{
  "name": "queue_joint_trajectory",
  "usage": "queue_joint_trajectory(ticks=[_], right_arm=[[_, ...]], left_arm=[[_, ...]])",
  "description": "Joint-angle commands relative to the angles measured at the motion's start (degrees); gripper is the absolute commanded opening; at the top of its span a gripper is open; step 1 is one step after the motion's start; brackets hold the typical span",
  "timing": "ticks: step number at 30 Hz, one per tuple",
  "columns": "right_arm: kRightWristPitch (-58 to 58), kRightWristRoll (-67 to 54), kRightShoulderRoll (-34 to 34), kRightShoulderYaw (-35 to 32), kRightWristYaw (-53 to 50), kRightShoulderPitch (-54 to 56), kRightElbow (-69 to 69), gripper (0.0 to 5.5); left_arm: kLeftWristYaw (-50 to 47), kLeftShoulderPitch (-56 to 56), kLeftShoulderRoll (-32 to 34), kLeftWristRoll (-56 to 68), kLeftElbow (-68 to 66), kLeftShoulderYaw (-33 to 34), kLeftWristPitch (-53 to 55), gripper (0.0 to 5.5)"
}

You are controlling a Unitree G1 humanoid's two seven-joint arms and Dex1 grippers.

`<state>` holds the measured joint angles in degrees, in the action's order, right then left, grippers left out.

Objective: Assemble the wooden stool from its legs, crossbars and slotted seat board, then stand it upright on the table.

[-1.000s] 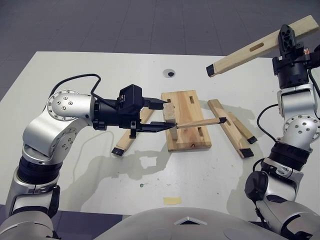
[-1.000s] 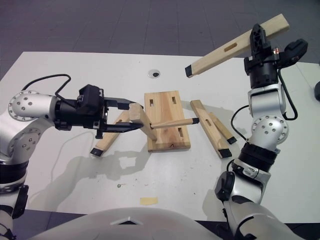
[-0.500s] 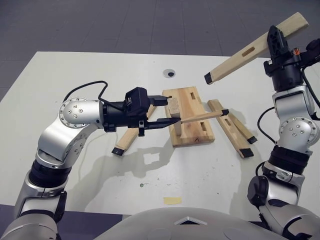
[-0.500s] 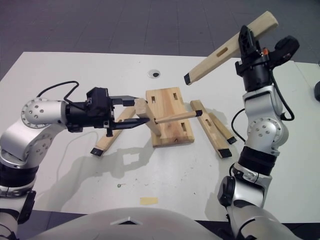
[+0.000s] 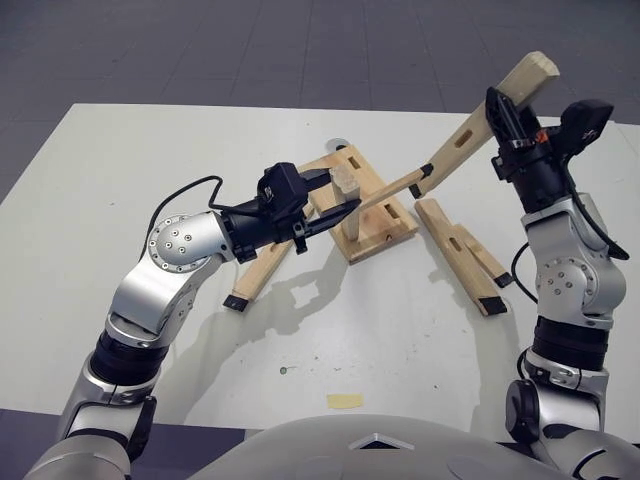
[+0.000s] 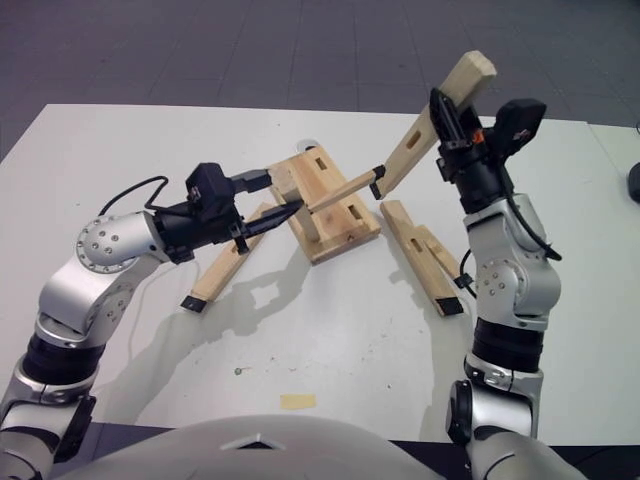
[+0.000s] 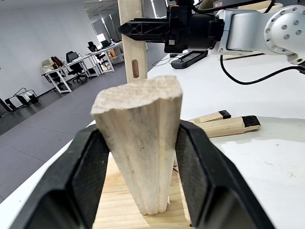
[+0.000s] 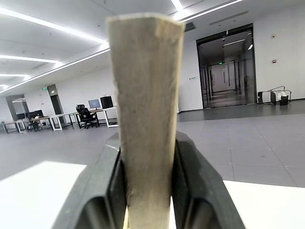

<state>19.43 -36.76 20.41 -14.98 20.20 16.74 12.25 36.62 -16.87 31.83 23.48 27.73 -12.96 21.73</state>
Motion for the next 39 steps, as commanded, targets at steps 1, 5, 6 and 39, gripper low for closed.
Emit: queue_joint_trajectory(ticks=[1,5,6,39], right_arm=[[-2.2,3.5,0.3,1.5,1.3,-1.8,1.4,1.01],[-3.9,6.2,-0.8,3.9,1.9,-3.3,2.5,1.01],[-4.2,6.5,-1.0,4.1,1.9,-3.5,2.6,1.01],[-13.3,17.5,-6.5,12.1,3.2,-4.6,-0.9,1.01]], left_arm=[[0.8,3.1,1.9,-3.7,-3.2,-2.8,3.9,2.03],[1.0,3.1,2.0,-3.9,-3.3,-2.9,3.8,2.03],[1.0,3.1,2.0,-4.0,-3.4,-3.0,3.7,2.03],[0.1,3.7,1.0,-5.3,-5.0,-5.4,2.1,2.03]])
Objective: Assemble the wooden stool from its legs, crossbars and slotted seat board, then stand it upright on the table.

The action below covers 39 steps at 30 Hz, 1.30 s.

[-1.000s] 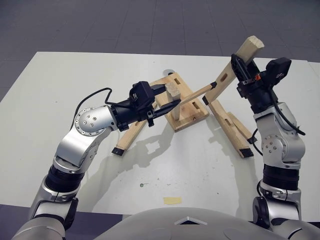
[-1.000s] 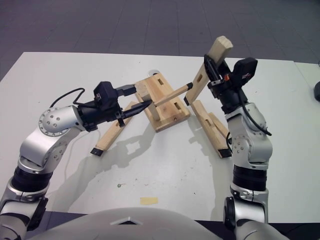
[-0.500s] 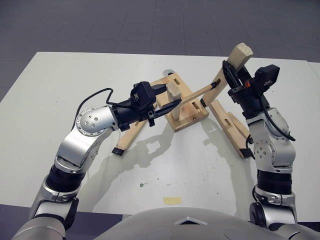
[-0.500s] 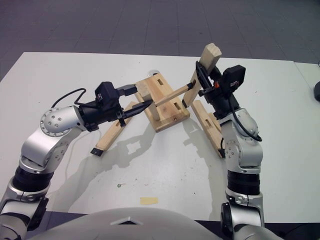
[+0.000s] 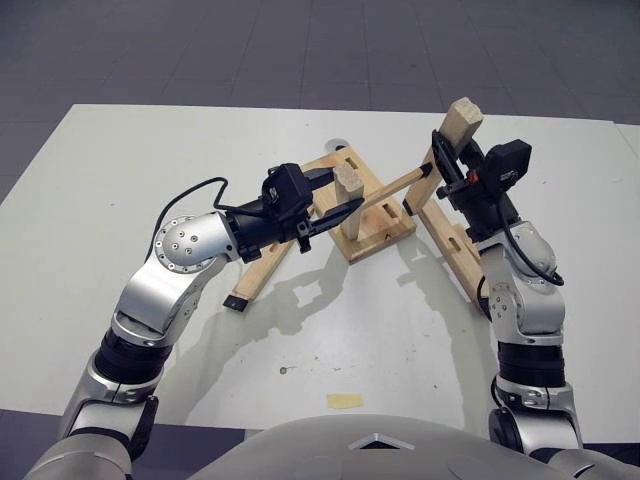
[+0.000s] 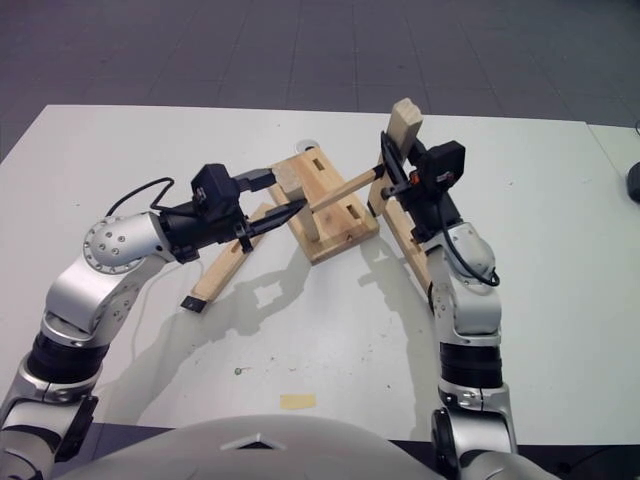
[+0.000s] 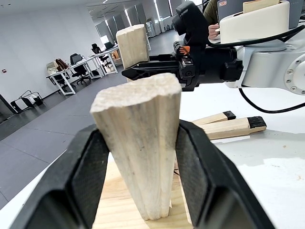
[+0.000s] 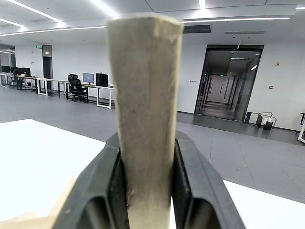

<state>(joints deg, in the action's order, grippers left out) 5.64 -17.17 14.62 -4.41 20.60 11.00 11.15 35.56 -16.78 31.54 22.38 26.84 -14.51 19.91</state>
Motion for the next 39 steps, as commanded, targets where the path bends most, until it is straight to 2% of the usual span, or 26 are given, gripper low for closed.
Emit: queue_joint_trajectory(ticks=[1,5,10,26,35,39], right_arm=[[0.7,-2.7,-0.6,1.7,3.6,1.1,0.4,1.01],[2.7,-7.2,0.8,2.1,8.2,-0.2,2.8,1.01],[3.3,-11.3,0.1,0.3,8.8,0.7,3.7,1.01],[4.5,-9.3,1.6,0.8,7.8,4.0,7.5,1.01],[23.3,-17.1,3.8,0.1,4.7,1.4,7.9,1.01],[27.8,-20.3,2.8,-1.6,2.9,1.6,5.8,1.01]], left_arm=[[1.0,3.7,1.2,-4.1,-4.2,-3.8,4.0,2.03],[0.7,3.7,1.1,-4.7,-4.7,-4.0,3.6,2.03],[0.6,4.0,0.9,-5.3,-5.3,-4.4,3.1,2.03],[0.7,4.3,0.9,-6.7,-5.8,-5.0,2.4,2.03],[0.6,4.2,0.8,-7.4,-6.2,-5.2,2.2,2.03],[0.5,4.3,0.6,-7.7,-6.6,-5.5,2.0,2.03]])
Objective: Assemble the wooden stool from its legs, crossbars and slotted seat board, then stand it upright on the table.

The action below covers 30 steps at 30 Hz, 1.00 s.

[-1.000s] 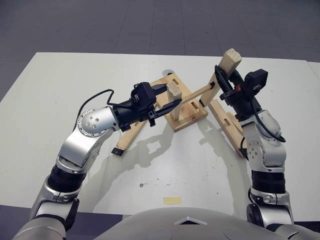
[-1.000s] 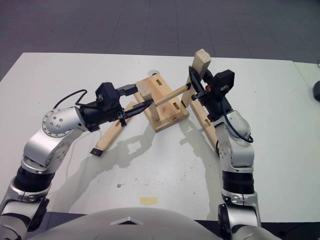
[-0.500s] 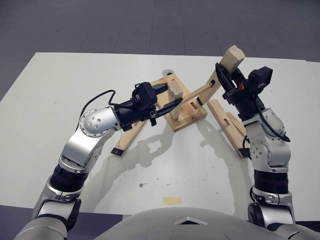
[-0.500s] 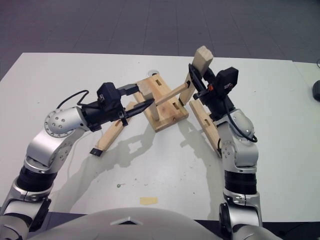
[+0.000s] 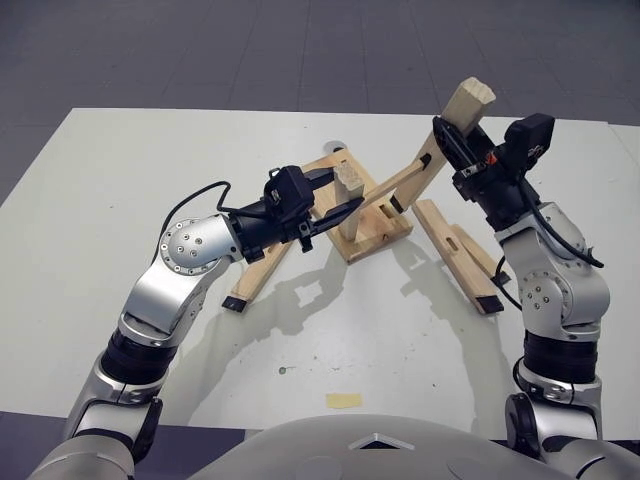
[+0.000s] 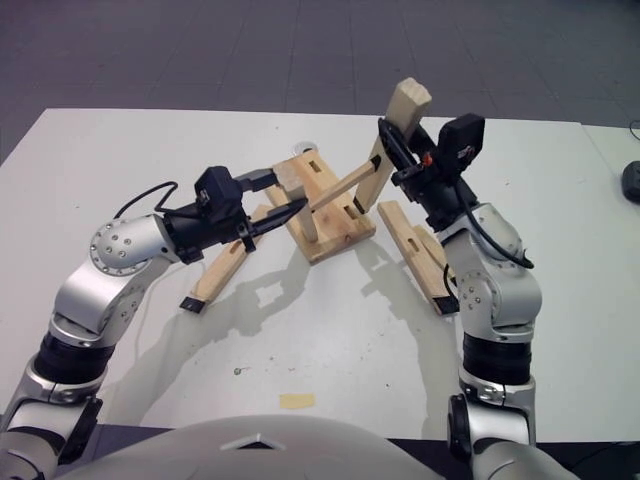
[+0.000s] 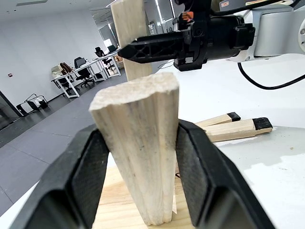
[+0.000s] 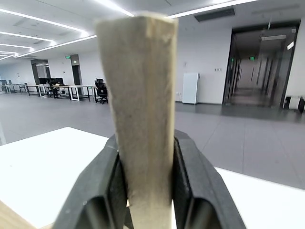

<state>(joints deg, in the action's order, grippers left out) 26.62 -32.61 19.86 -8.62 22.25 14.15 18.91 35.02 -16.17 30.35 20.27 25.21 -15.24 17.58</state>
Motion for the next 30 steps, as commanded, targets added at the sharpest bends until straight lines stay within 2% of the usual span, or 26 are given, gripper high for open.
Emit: queue_joint_trajectory(ticks=[1,6,13,19,23,27,30], right_arm=[[7.3,-5.8,-3.0,1.9,0.8,-1.4,-2.6,1.01],[8.2,-5.7,-3.0,2.2,1.5,-0.9,-5.8,1.01],[12.5,-1.2,4.6,8.3,7.7,2.2,-12.6,1.00],[13.6,-1.1,7.2,10.1,11.6,5.0,-17.9,1.00],[16.2,0.0,8.6,12.3,11.4,5.3,-19.2,1.01],[13.9,5.9,11.8,17.3,10.0,2.1,-18.7,1.01],[12.7,7.2,11.8,16.6,6.4,2.0,-17.5,1.04]], left_arm=[[1.0,3.6,1.8,-5.7,-5.0,-4.9,4.3,2.03],[1.1,3.1,1.7,-6.0,-5.9,-5.3,3.8,2.03],[1.0,2.7,1.6,-6.4,-6.7,-6.0,3.1,2.03],[0.9,2.8,1.4,-6.8,-6.7,-6.2,3.0,2.03],[0.8,2.6,1.4,-7.2,-6.9,-6.2,2.9,2.03],[0.6,2.2,1.4,-6.8,-6.9,-5.8,3.0,2.03],[0.5,1.4,1.8,-5.8,-7.1,-3.8,3.1,2.03]])
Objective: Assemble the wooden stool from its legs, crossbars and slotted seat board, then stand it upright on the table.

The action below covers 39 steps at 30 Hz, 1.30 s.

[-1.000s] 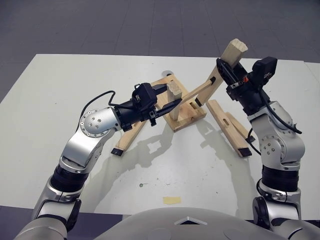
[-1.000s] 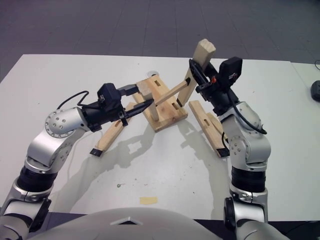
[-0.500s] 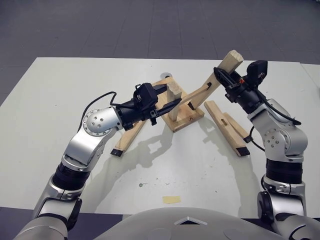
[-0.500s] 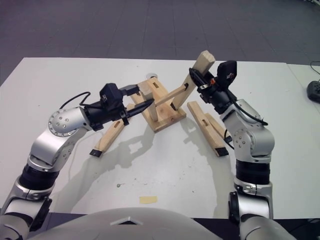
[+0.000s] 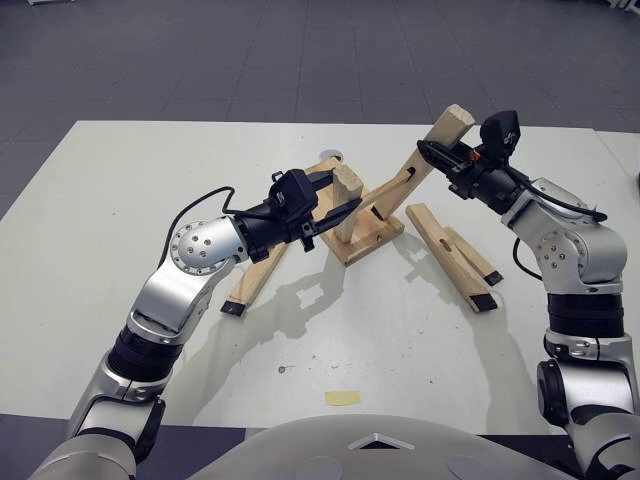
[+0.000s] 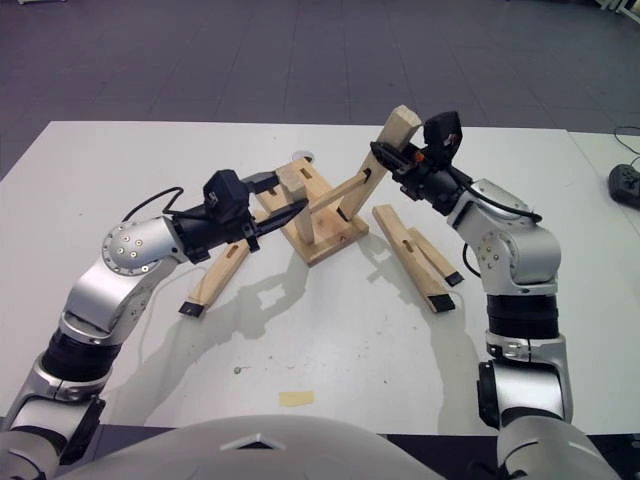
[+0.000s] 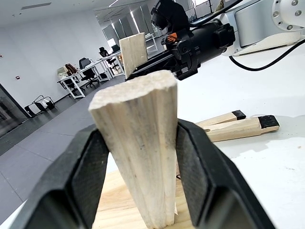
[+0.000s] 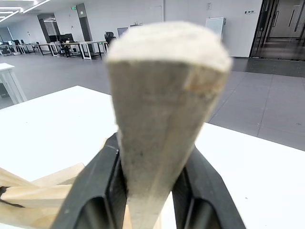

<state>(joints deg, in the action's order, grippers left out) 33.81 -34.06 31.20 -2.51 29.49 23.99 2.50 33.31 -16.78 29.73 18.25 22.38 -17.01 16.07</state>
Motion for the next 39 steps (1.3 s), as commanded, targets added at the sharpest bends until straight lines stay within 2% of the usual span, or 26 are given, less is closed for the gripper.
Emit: queue_joint_trajectory(ticks=[1,5,6,8,15,20,24,34,39], right_arm=[[5.6,8.6,0.3,10.0,-2.0,-7.5,-0.6,1.06],[5.7,9.0,1.5,9.9,-4.8,-8.1,3.7,1.09],[5.8,9.0,1.8,10.0,-5.4,-8.2,4.8,1.10],[6.1,8.8,2.1,9.8,-6.5,-8.6,6.3,1.12],[8.8,8.0,1.6,6.8,-13.2,-10.7,11.5,1.12],[14.7,3.4,-1.0,1.8,-18.6,-15.7,11.7,1.12],[16.6,0.7,-3.3,0.5,-21.1,-16.7,11.6,1.12],[13.5,-0.7,-6.9,-0.6,-21.2,-12.9,10.6,1.08],[14.1,1.4,-6.2,1.8,-20.6,-14.8,9.7,1.06]], left_arm=[[2.2,1.6,2.5,-3.2,-4.4,-1.0,4.7,2.03],[2.6,-0.8,2.4,-0.1,-4.8,3.3,5.8,2.03],[2.9,-1.1,2.6,0.3,-4.8,4.0,6.0,2.40],[3.5,-1.4,2.5,0.7,-4.7,4.7,6.5,2.61],[4.0,-2.0,1.1,1.3,-3.6,6.4,8.4,3.87],[3.8,-1.8,0.4,0.4,-3.8,6.6,8.3,4.78],[3.7,-2.0,-0.3,-0.2,-4.0,6.1,8.2,5.40],[3.8,-1.2,-0.9,-1.7,-4.2,5.8,7.8,5.40],[3.8,-1.0,-1.5,-2.5,-4.1,5.7,7.9,5.40]])
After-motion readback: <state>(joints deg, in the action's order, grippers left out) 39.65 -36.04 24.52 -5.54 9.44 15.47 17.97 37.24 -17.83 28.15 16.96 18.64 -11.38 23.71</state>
